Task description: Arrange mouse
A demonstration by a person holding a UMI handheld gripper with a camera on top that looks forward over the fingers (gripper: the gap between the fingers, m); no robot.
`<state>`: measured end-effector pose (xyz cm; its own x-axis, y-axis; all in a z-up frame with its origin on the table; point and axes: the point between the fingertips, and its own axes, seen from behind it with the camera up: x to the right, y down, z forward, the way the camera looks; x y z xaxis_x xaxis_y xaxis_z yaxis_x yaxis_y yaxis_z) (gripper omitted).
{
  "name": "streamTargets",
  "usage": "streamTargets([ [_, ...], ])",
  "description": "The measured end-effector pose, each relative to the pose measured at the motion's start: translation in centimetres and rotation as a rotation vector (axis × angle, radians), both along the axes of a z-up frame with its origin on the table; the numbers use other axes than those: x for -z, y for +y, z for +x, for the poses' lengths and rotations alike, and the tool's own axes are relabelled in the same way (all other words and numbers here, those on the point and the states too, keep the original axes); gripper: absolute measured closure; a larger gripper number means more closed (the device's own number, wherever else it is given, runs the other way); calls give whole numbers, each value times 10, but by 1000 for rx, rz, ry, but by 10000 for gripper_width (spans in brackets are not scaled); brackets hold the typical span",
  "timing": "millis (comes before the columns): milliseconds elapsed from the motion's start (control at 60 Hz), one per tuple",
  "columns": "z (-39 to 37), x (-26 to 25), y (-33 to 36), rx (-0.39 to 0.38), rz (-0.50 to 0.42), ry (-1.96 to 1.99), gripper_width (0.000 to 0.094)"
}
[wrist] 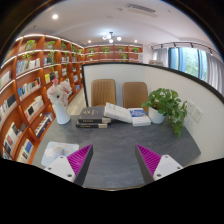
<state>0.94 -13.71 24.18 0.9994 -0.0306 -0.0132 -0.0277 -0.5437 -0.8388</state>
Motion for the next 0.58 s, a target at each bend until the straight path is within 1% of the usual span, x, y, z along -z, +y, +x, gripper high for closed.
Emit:
streamTargets([
  [233, 42, 17, -29, 9, -42, 1, 88],
  [583, 52, 33, -40, 7, -61, 26, 88],
])
